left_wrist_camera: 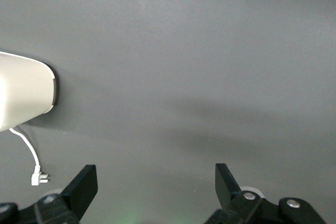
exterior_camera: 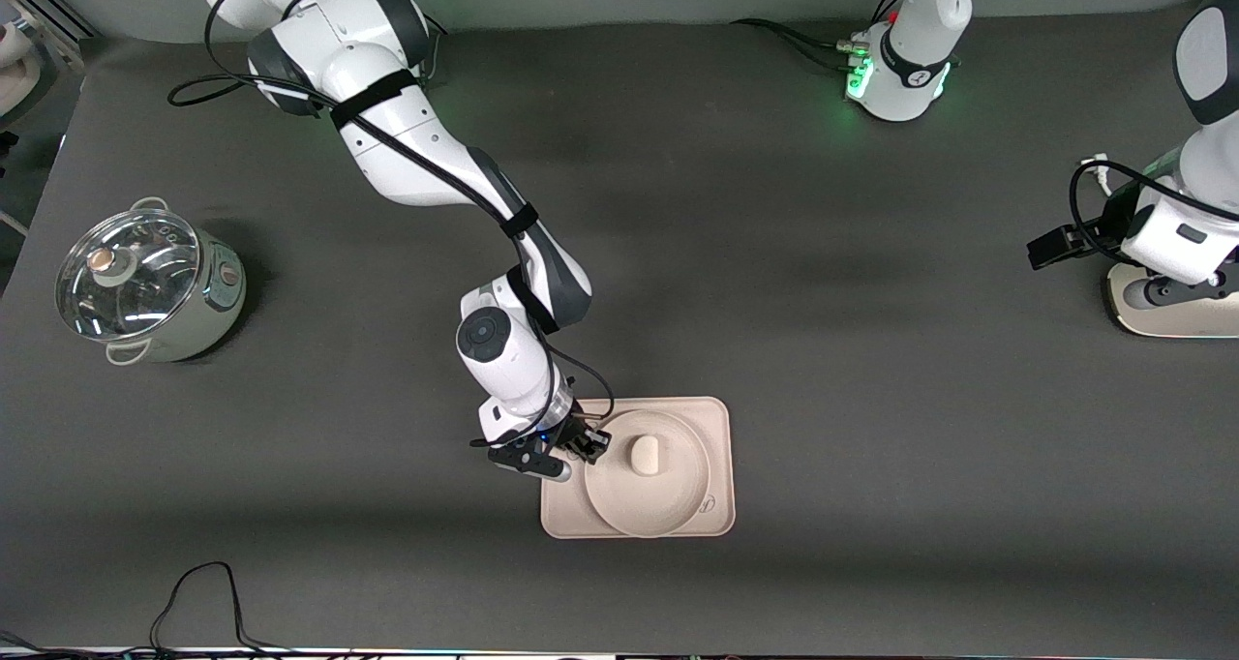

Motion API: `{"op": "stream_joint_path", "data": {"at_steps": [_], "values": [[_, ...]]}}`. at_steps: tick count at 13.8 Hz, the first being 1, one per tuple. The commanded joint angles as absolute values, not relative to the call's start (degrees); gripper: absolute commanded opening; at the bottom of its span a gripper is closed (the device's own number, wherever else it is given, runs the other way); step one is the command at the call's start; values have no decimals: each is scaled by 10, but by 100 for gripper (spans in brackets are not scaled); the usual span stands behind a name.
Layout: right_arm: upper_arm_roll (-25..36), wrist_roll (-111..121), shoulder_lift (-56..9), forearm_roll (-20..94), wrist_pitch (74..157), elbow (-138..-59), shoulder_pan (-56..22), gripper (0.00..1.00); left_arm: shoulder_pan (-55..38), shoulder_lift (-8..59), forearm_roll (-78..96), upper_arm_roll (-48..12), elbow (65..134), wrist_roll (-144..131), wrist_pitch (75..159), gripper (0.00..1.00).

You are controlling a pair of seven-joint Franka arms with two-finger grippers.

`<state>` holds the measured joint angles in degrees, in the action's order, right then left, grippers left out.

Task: Place bun in plate and plate on tray
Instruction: 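Carry the plate with the right gripper onto the white tray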

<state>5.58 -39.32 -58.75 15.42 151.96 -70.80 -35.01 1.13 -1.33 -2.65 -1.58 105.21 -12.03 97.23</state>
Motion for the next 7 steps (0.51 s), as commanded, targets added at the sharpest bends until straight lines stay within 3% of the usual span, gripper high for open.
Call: {"op": "stream_joint_path", "data": {"at_steps": [1, 4, 7], "values": [[54, -375, -590, 172, 1519, -691, -349, 100, 11, -16, -27, -15, 1053, -118, 974, 100], [54, -376, -561, 170, 1472, -697, -352, 100, 10, -16, -27, -15, 1053, -118, 974, 100], [61, -376, -495, 163, 1334, -697, -349, 100, 10, -16, -27, -15, 1053, -118, 974, 100]]}}
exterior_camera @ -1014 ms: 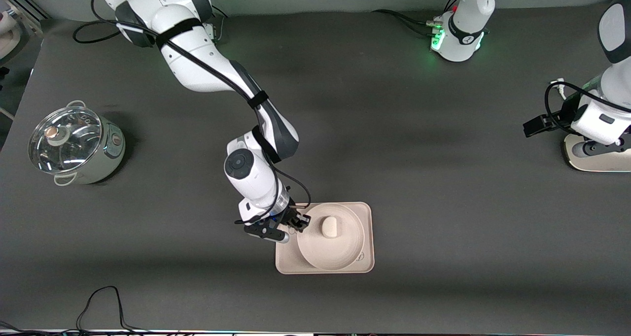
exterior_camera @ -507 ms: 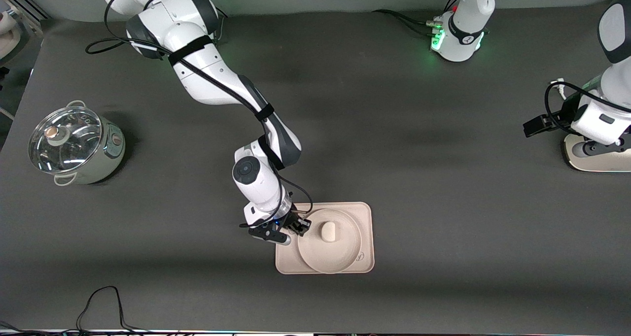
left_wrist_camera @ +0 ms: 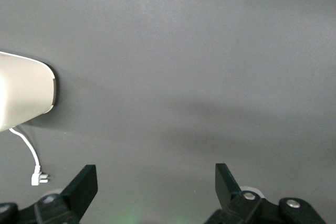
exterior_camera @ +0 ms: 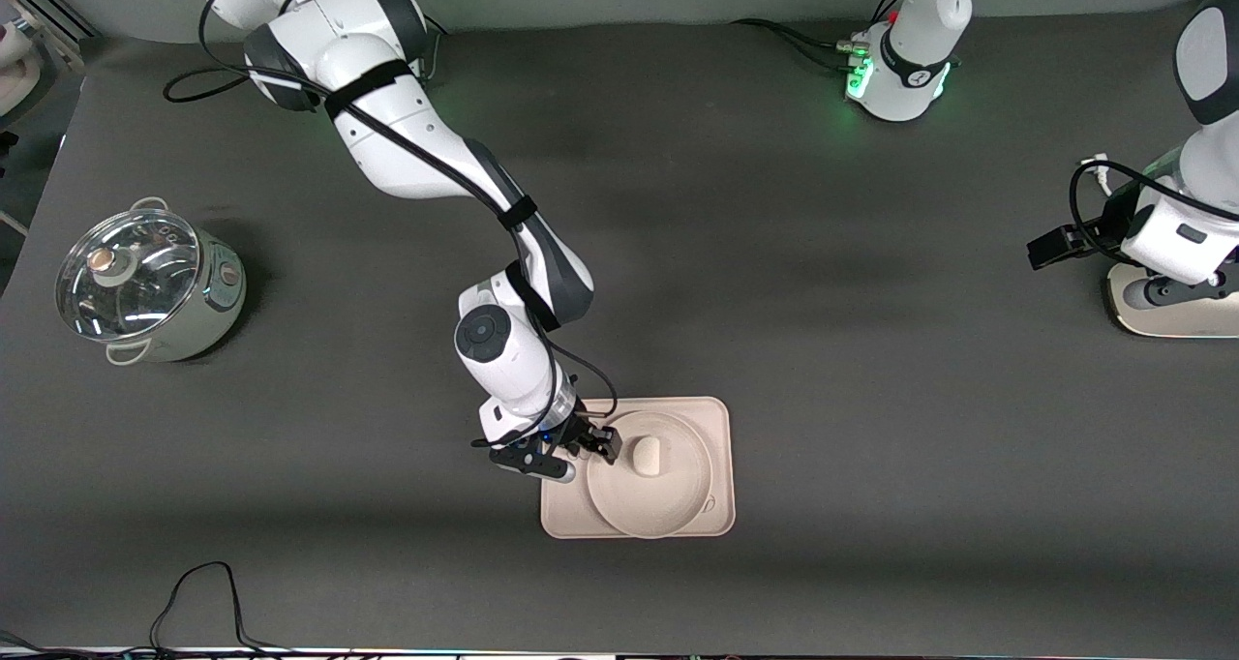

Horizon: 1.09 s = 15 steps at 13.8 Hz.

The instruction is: Place bun in plate and plate on tray

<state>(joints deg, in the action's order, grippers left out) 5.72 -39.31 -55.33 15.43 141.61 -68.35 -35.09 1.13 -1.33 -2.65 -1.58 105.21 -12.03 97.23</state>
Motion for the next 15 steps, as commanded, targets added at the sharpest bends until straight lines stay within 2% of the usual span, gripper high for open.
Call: {"op": "stream_joint_path", "data": {"at_steps": [1, 5, 10, 13, 15], "values": [[62, -375, -466, 163, 1281, -698, -347, 100, 10, -16, -27, -15, 1053, -118, 974, 100], [65, -368, -333, 152, 1112, -736, -297, 100, 10, -16, -27, -15, 1053, -118, 974, 100], [61, -174, -141, 121, 937, -837, -199, 100, 9, -15, -27, -15, 1052, -118, 973, 100], [57, -70, -52, 65, 907, -909, -138, 100, 10, -15, -27, -15, 1052, -117, 973, 100], [59, -29, -22, 50, 908, -942, -111, 100, 10, -15, -27, -15, 1052, -118, 972, 100]]}}
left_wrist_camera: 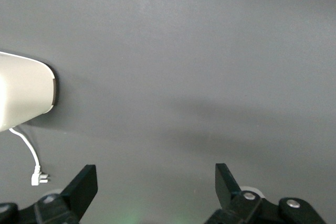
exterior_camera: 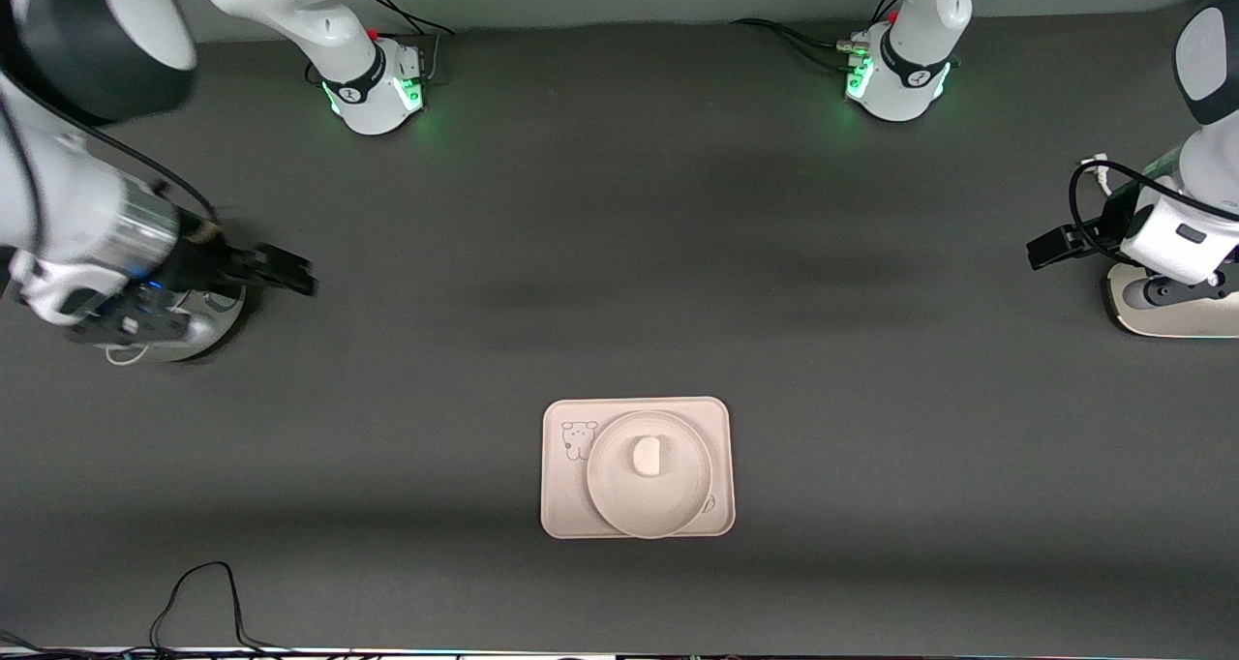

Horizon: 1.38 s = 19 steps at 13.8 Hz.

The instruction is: Place bun in plate and plate on tray

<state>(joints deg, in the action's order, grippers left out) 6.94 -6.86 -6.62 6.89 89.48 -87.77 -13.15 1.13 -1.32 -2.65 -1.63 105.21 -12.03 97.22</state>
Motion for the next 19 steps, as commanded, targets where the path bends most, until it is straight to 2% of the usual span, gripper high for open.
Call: {"op": "stream_joint_path", "data": {"at_steps": [1, 5, 8, 19], "values": [[67, -15, -21, 41, 908, -941, -107, 100, 10, -15, -27, -15, 1052, -117, 972, 100], [116, 15, -18, 14, 908, -935, -110, 100, 10, -15, -27, -15, 1052, -116, 972, 100], [128, 14, -15, 14, 907, -935, -109, 100, 10, -15, -27, -15, 1052, -116, 972, 100], [132, 11, -7, -11, 905, -933, -112, 100, 10, -13, -26, -15, 1046, -116, 972, 100]]}}
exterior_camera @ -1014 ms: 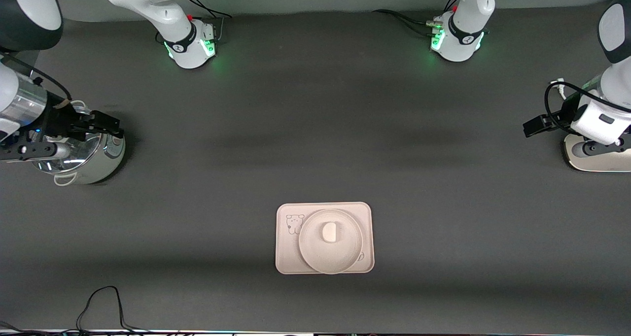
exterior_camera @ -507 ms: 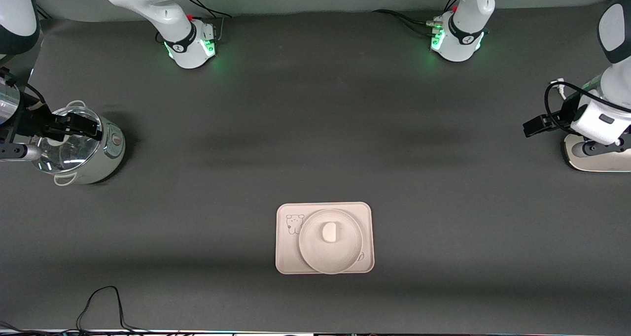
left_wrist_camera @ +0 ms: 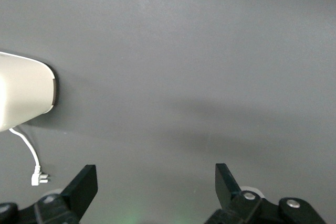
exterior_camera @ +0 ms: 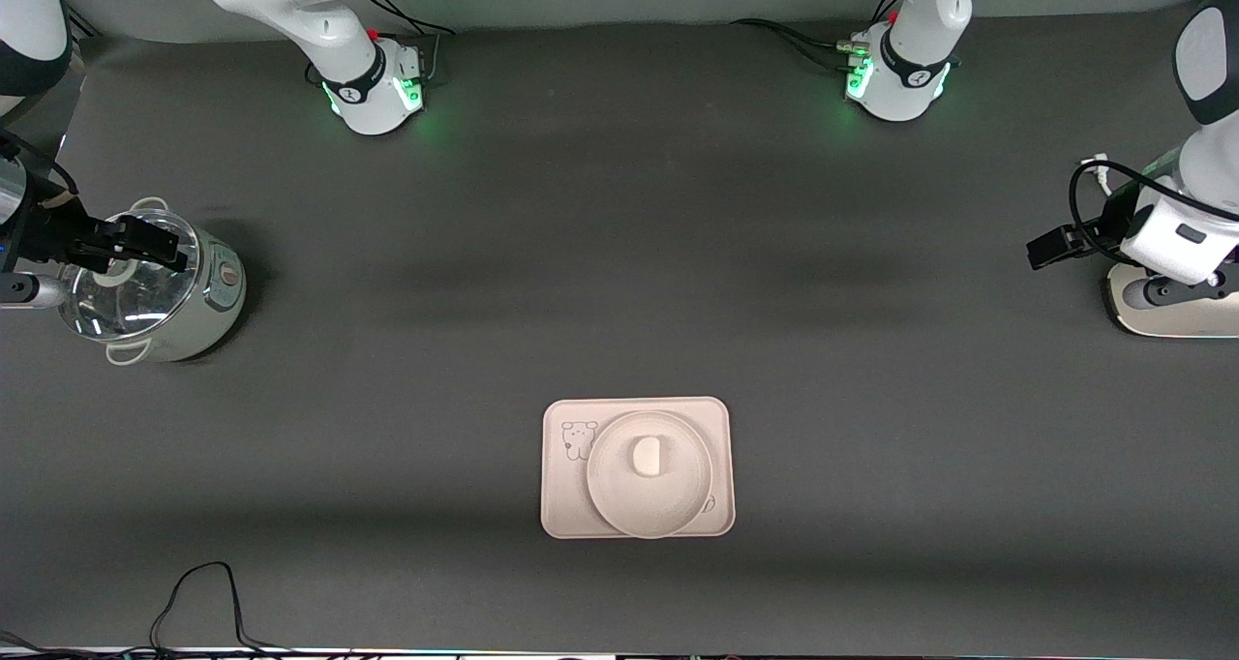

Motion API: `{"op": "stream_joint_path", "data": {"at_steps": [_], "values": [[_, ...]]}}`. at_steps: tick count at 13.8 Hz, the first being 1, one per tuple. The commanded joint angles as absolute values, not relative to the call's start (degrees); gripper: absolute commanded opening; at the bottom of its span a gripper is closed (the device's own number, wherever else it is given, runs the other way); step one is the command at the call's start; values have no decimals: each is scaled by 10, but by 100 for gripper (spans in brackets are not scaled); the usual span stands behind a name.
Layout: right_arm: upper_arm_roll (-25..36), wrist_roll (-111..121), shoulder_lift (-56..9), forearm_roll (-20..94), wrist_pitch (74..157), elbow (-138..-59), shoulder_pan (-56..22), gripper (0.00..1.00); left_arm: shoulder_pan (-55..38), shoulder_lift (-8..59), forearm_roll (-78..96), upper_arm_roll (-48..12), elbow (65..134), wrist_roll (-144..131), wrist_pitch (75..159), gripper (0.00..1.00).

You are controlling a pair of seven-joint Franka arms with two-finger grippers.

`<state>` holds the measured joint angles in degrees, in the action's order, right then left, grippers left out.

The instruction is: Place bun in plate and plate on tray

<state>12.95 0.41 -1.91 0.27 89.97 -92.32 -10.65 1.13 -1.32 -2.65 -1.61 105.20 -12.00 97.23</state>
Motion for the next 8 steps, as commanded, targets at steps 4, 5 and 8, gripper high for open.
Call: {"op": "stream_joint_path", "data": {"at_steps": [4, 5, 8], "values": [[131, 10, -11, -11, 905, -927, -112, 100, 8, 1, -24, -16, 1011, -115, 966, 100], [132, 8, -12, -11, 905, -925, -111, 100, 9, 3, -24, -16, 1008, -114, 965, 100], [132, 11, -16, -11, 905, -920, -110, 100, 9, 4, -23, -16, 1007, -113, 965, 100]]}}
